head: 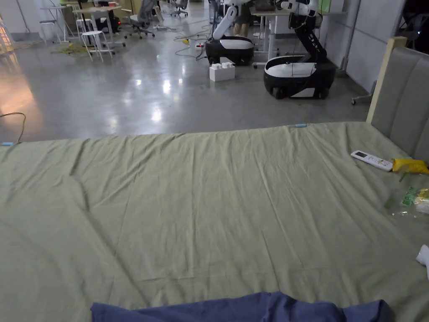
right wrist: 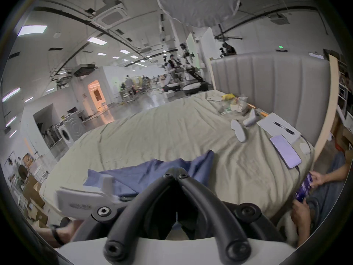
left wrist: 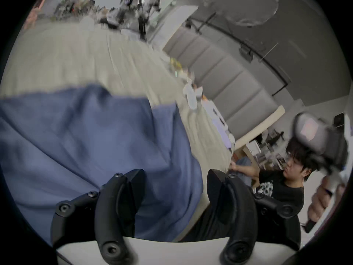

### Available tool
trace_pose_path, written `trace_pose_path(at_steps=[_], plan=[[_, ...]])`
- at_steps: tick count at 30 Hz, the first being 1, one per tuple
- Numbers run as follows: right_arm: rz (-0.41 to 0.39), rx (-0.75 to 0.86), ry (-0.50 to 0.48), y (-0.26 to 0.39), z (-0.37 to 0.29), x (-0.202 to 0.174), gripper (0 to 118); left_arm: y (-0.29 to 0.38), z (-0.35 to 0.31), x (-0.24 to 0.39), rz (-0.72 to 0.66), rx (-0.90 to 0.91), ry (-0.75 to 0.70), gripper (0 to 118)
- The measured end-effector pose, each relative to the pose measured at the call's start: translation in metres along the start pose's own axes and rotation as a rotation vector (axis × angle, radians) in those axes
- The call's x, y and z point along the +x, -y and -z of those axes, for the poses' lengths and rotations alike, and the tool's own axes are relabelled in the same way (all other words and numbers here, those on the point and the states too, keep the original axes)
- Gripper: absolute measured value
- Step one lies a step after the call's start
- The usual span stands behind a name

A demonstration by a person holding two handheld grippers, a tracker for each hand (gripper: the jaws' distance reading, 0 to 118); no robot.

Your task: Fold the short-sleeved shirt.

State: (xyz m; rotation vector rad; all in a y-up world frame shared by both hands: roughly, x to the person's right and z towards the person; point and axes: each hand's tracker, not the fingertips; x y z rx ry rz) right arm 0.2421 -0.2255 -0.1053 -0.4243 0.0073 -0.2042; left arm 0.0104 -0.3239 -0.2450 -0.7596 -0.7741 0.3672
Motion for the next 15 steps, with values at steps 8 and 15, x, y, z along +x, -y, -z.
trace_pose_path(at_steps=[8,15], plan=[[-0.04,0.133,-0.138,-0.035,0.029,-0.03,0,-0.051,-0.189,-0.007,0.331,0.412,-0.464,71],[-0.138,0.294,-0.197,-0.048,0.012,-0.058,0,-0.04,-0.287,0.031,0.455,0.626,-0.83,44]])
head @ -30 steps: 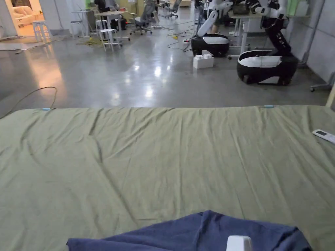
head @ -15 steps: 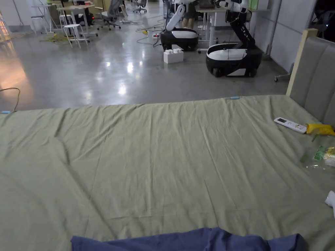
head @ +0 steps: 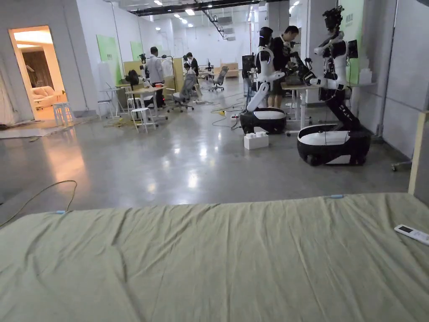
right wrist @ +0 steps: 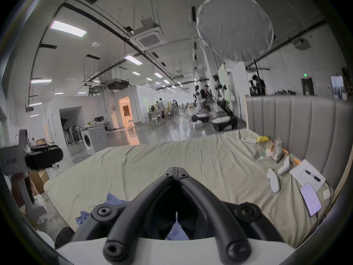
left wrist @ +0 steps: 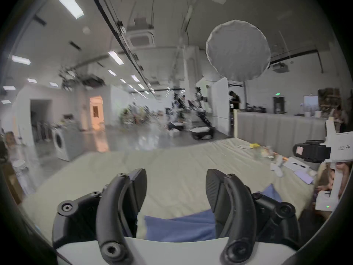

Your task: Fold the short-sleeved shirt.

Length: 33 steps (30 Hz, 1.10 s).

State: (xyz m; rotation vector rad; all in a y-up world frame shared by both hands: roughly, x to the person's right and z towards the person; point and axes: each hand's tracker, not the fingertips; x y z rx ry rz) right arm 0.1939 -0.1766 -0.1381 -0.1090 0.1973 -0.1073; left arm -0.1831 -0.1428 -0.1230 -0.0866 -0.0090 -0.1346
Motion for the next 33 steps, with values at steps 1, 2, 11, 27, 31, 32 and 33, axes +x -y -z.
trace_pose_path(at_steps=[1,2,11,27,31,32,33], plan=[[-0.005,0.004,0.007,-0.002,-0.004,-0.003,0,-0.003,-0.006,-0.002,0.018,0.002,-0.027,20],[-0.013,0.007,0.021,-0.005,-0.007,-0.005,0,-0.009,-0.009,-0.004,0.025,-0.001,-0.052,5],[-0.017,-0.002,0.067,-0.014,-0.016,0.001,0,-0.012,-0.024,-0.008,-0.067,-0.025,-0.052,0],[-0.069,-0.032,0.048,-0.017,-0.009,-0.006,0,-0.014,-0.02,-0.019,-0.084,-0.044,-0.037,0],[-0.068,-0.052,0.045,-0.011,-0.008,-0.005,0,-0.007,-0.016,-0.027,-0.122,-0.079,-0.044,0],[-0.065,-0.062,0.043,-0.009,-0.007,-0.004,0,-0.005,-0.013,-0.029,-0.123,-0.091,-0.048,0],[-0.063,-0.069,0.043,-0.007,-0.007,-0.003,0,-0.002,-0.009,-0.032,-0.127,-0.121,-0.055,0]])
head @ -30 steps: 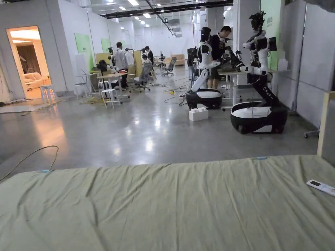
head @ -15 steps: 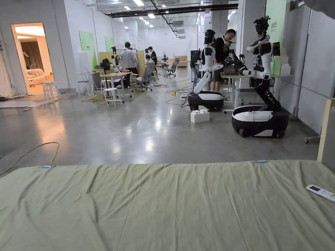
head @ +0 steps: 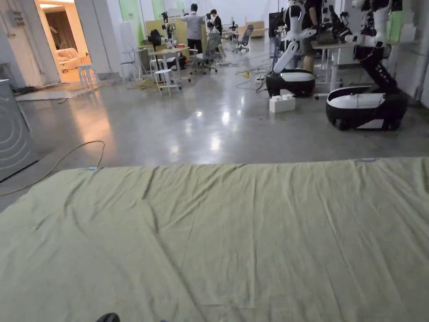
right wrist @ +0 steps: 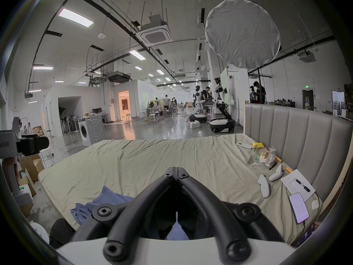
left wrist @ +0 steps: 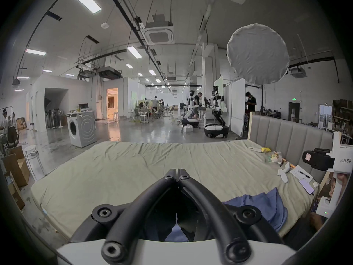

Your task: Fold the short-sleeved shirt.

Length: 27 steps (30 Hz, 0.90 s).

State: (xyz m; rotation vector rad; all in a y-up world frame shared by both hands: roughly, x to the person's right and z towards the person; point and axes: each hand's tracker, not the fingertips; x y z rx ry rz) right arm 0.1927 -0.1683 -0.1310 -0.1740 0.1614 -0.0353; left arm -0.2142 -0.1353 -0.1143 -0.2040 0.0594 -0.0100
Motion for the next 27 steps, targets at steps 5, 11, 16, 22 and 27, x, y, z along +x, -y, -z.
trace_pose_path(at_steps=[5,11,16,22,27], plan=[[0.023,-0.036,-0.009,0.011,0.001,0.002,0,0.019,0.036,-0.014,-0.021,-0.131,0.052,1],[0.01,-0.106,0.007,0.025,-0.001,0.003,0,0.07,0.147,-0.027,-0.158,-0.387,0.165,81],[0.025,-0.147,0.039,0.033,-0.009,0.014,0,0.117,0.259,-0.031,-0.227,-0.592,0.148,81],[0.022,-0.188,0.104,0.039,-0.02,0.028,0,0.164,0.331,-0.029,-0.207,-0.801,0.073,57],[0.045,-0.227,0.141,0.047,-0.018,0.038,0,0.17,0.334,-0.015,-0.173,-0.81,0.083,8]])
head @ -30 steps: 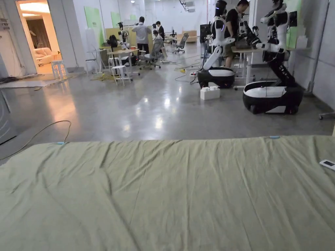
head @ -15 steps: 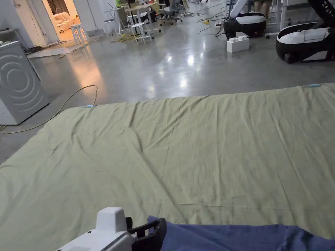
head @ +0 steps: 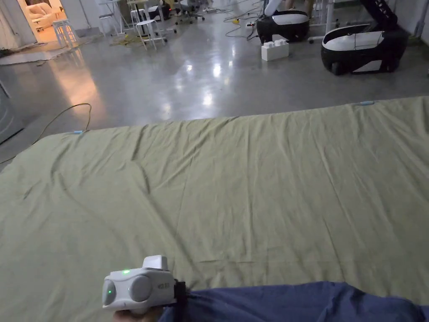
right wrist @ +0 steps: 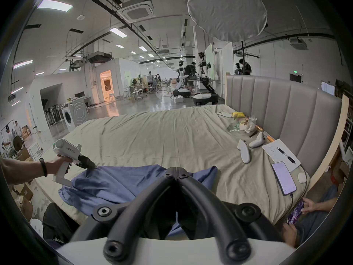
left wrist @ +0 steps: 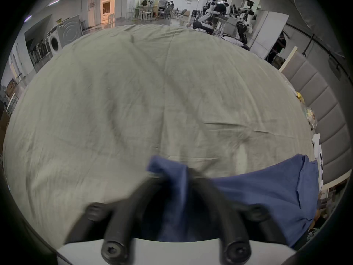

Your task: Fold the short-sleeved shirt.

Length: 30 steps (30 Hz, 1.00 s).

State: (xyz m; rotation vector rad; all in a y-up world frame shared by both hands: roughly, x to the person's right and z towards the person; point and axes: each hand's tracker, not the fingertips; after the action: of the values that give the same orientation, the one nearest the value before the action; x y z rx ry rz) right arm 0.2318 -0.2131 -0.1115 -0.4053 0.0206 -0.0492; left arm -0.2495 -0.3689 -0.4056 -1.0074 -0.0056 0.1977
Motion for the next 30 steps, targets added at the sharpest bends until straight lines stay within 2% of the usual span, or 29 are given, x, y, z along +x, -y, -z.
trace_pose_path(at_steps=[1,2,4,6,8,9,10,11,12,16,18,20,21,23,24,27,30], plan=[[0.0,-0.007,0.004,0.002,0.002,0.001,0,0.001,0.0,0.01,0.007,-0.01,-0.021,8],[-0.003,-0.017,0.005,0.002,0.005,0.002,0,0.003,0.002,0.017,0.074,-0.006,-0.077,8],[-0.002,-0.054,0.015,-0.001,0.018,0.005,0,0.012,0.01,0.029,0.168,-0.018,-0.1,8],[0.005,-0.083,0.047,-0.002,0.04,0.016,4,0.012,0.014,0.028,0.153,-0.026,-0.099,8],[0.066,-0.109,0.08,-0.004,0.07,0.036,32,0.008,0.013,0.025,0.125,-0.073,-0.08,8],[0.136,-0.162,0.081,-0.004,0.089,0.048,40,0.006,0.013,0.024,0.126,-0.082,-0.075,7],[0.194,-0.197,0.078,-0.003,0.111,0.062,40,0.002,0.015,0.022,0.133,-0.094,-0.069,7],[0.253,-0.23,0.077,0.002,0.13,0.075,63,-0.001,0.015,0.021,0.15,-0.095,-0.085,7],[0.281,-0.261,0.072,0.008,0.153,0.088,68,-0.003,0.015,0.02,0.15,-0.106,-0.081,7],[0.341,-0.475,0.191,0.029,0.227,0.12,66,-0.008,0.016,0.018,0.134,-0.125,-0.079,8],[0.355,-0.471,0.167,0.038,0.248,0.121,66,-0.007,0.01,0.022,0.132,-0.13,-0.076,8],[0.277,-0.531,0.165,0.042,0.264,0.112,64,-0.008,0.009,0.023,0.136,-0.129,-0.078,8],[0.239,-0.539,0.152,0.047,0.269,0.106,54,-0.008,0.008,0.023,0.138,-0.129,-0.078,8],[0.169,-0.555,0.175,0.051,0.277,0.096,23,-0.007,0.006,0.024,0.14,-0.128,-0.078,8],[0.123,-0.539,0.209,0.051,0.275,0.09,20,-0.006,0.004,0.025,0.141,-0.125,-0.079,8],[0.124,-0.511,0.17,0.047,0.268,0.089,10,-0.004,0.007,0.02,0.146,-0.105,-0.083,7],[0.173,-0.41,0.131,0.028,0.245,0.098,9,0.0,-0.018,0.012,0.115,-0.013,-0.024,7]])
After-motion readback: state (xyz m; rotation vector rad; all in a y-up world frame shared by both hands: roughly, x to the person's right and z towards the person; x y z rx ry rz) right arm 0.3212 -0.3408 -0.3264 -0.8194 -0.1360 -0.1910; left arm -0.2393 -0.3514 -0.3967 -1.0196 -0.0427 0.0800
